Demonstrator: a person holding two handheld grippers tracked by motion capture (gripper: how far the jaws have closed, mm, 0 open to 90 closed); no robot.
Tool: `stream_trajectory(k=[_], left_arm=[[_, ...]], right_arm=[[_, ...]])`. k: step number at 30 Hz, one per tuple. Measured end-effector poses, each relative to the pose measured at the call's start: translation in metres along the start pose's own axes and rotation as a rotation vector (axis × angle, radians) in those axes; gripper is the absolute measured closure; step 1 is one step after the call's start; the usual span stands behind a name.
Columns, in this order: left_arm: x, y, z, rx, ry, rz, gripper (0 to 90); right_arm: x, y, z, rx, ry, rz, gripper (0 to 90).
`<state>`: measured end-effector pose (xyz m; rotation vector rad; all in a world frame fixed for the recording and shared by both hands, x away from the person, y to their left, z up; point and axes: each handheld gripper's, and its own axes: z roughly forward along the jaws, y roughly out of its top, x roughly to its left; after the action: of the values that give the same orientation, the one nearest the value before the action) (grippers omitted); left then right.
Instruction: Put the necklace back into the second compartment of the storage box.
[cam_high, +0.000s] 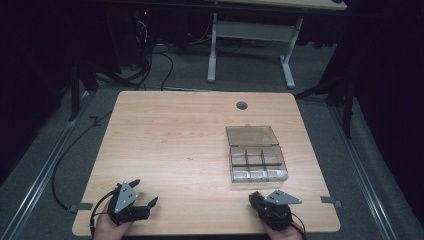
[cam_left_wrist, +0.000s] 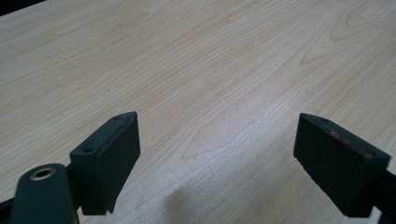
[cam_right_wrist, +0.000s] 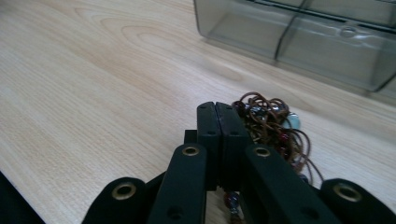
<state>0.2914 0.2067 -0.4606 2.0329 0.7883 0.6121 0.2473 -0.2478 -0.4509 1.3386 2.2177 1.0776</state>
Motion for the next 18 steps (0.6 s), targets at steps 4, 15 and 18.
stream_trajectory(k=[4,15,18], left_arm=[[0.0003,-0.0003,-0.0002,0.000,0.000,-0.001,15.2],[0.0000,0.0000,0.0001,0.006,0.004,0.003,15.2],[-0.0002,-0.0002,-0.0002,0.002,0.005,0.004,15.2]], right_arm=[[-0.0030,-0.0008,-0.0007,0.000,-0.009,0.008,90.0],[-0.0057,-0.0027,-0.0051,0.003,-0.012,0.004,89.6],[-0.0039,-0.0036,-0.0081,-0.001,-0.010,0.005,89.3]])
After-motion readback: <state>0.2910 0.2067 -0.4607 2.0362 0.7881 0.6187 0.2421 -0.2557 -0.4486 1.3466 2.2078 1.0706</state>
